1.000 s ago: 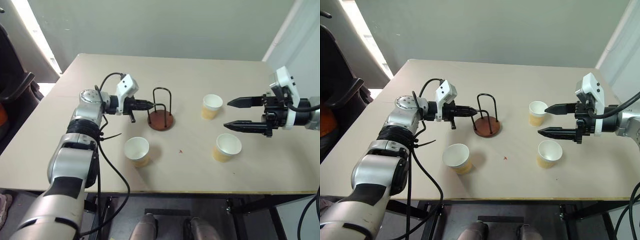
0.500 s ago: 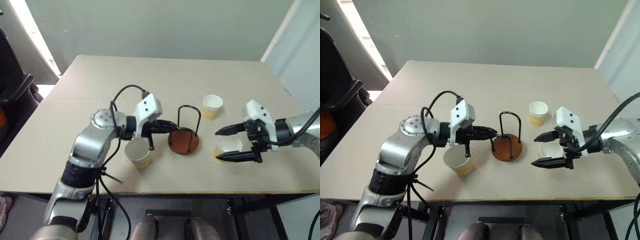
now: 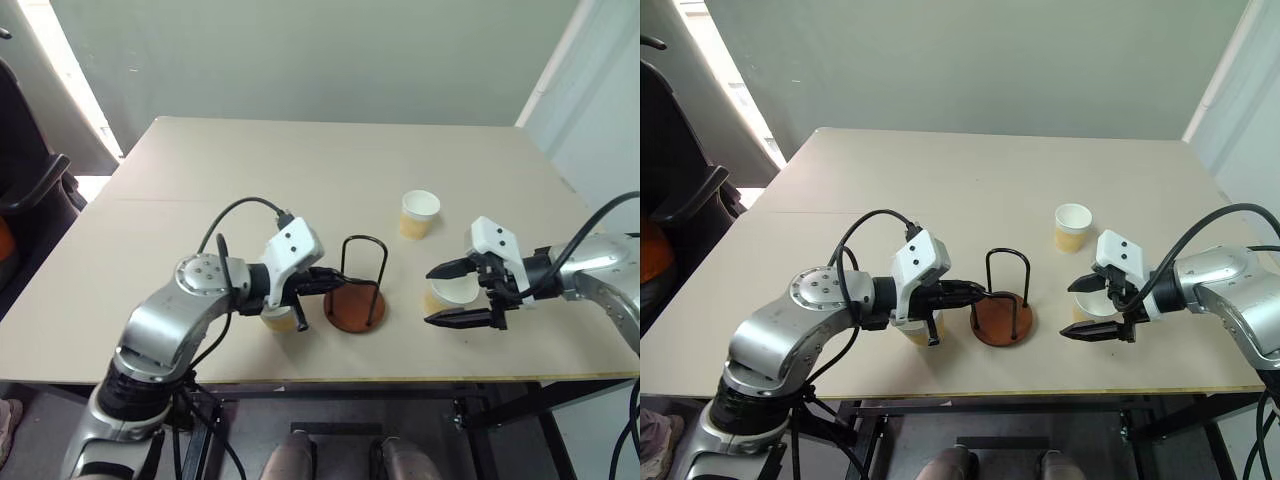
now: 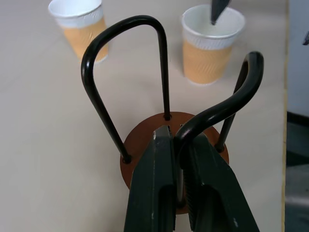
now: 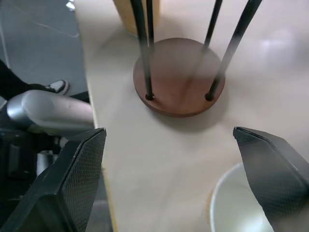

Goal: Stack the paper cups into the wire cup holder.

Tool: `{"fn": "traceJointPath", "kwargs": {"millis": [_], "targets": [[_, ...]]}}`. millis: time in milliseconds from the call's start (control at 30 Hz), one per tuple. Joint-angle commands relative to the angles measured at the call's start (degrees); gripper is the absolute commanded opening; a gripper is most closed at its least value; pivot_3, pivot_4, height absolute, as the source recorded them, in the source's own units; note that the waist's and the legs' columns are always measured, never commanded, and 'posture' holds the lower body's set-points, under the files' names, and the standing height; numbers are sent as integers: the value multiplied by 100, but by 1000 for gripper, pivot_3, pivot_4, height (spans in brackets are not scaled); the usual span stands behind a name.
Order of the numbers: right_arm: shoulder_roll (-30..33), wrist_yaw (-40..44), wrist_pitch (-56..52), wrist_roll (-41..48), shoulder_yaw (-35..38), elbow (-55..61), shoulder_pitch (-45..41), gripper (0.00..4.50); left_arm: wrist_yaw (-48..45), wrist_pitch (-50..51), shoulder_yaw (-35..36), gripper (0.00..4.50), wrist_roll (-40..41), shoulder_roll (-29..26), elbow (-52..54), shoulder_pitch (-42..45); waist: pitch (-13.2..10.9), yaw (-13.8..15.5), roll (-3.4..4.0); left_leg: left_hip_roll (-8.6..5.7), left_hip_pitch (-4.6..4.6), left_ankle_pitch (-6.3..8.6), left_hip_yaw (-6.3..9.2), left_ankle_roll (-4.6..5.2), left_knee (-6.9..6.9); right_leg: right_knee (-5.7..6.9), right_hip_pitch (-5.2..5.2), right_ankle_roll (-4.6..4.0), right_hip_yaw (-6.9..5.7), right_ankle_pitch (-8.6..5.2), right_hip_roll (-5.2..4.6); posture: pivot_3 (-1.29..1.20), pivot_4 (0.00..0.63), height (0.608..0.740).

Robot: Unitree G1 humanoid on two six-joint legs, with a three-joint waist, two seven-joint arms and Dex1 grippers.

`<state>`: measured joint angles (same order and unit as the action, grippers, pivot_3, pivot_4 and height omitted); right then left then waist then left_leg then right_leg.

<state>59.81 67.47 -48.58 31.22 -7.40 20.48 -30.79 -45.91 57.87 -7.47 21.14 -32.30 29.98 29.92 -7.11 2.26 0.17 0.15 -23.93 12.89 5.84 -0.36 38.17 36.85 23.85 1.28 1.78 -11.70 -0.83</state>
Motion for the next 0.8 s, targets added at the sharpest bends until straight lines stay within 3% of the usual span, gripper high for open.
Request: {"fn": "traceJointPath", "kwargs": {"millis": [33, 267, 600, 800], "targets": [[64, -11, 55, -53, 127, 69, -69, 4402, 279, 92, -48, 11, 111, 93, 255, 4, 0, -5, 0, 0, 0, 1, -1, -1, -1, 0, 1, 3, 0, 2, 0, 0, 150, 740], [36, -57, 4, -58, 150, 116, -36, 4402, 572, 356, -138, 11, 339, 207, 221, 35, 0, -11, 0, 1, 1, 9, -1, -12, -12, -1, 3, 24, -5, 13, 0, 0, 150, 740], [53, -33, 55, -160, 119, -2, -81, 4402, 579, 536, -230, 3215, 636, 72, 263, 148, -1, -10, -1, 0, 0, 12, -1, -18, -12, -4, 2, 17, -5, 6, -1, 0, 150, 740], [310, 133, 95, -253, 140, 26, 14, 4402, 264, 354, -191, 3215, 861, -343, 385, 85, -2, -10, -2, -1, -1, 12, -1, -19, -13, -6, 3, 8, -4, -2, -1, 0, 150, 740]]}}
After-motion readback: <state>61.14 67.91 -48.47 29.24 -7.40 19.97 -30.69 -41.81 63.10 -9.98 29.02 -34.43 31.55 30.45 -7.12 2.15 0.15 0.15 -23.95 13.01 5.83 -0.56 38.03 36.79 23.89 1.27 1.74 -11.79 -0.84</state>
